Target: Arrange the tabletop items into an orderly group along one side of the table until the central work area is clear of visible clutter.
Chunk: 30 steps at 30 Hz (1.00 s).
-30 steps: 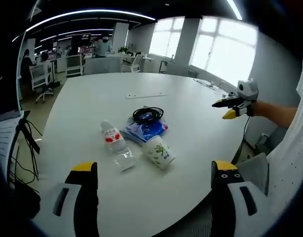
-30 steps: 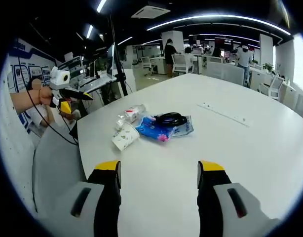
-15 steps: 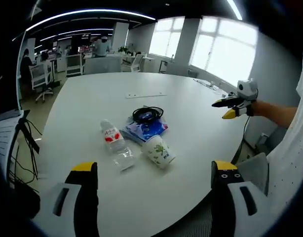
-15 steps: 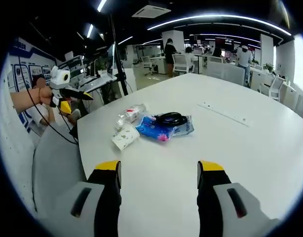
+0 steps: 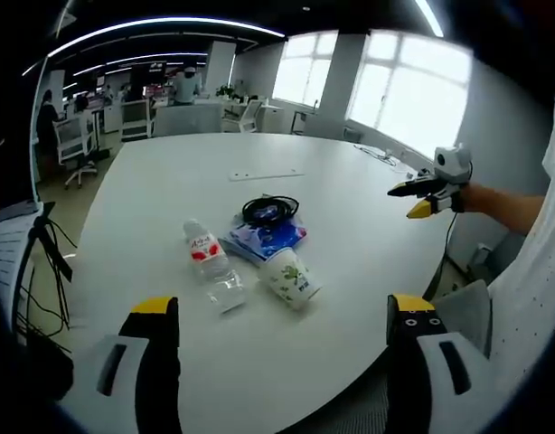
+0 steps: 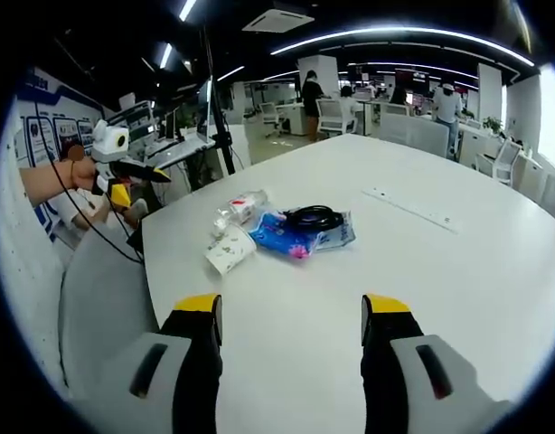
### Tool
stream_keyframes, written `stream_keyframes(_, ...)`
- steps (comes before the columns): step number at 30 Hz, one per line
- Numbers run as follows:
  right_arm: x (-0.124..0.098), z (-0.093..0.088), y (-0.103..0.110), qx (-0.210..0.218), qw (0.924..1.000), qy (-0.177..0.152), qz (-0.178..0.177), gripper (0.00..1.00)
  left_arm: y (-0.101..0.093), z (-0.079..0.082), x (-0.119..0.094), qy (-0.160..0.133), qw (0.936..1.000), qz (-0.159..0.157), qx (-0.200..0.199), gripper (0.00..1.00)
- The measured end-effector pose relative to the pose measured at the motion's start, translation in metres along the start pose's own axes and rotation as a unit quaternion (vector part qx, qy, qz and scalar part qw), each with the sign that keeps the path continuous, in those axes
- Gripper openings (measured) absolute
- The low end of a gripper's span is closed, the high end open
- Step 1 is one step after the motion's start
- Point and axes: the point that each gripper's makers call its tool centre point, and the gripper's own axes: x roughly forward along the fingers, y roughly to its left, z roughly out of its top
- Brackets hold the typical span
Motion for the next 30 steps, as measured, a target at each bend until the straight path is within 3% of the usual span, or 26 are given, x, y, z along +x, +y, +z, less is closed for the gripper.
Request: stream_keyframes(30, -0.0017, -0.0013, 0.0015, 0.003, 1.0, -0.002, -0.002, 0.61, -0.0023, -0.0005, -0.0025, 0.001, 1.0, -0.001, 0.003, 0.98)
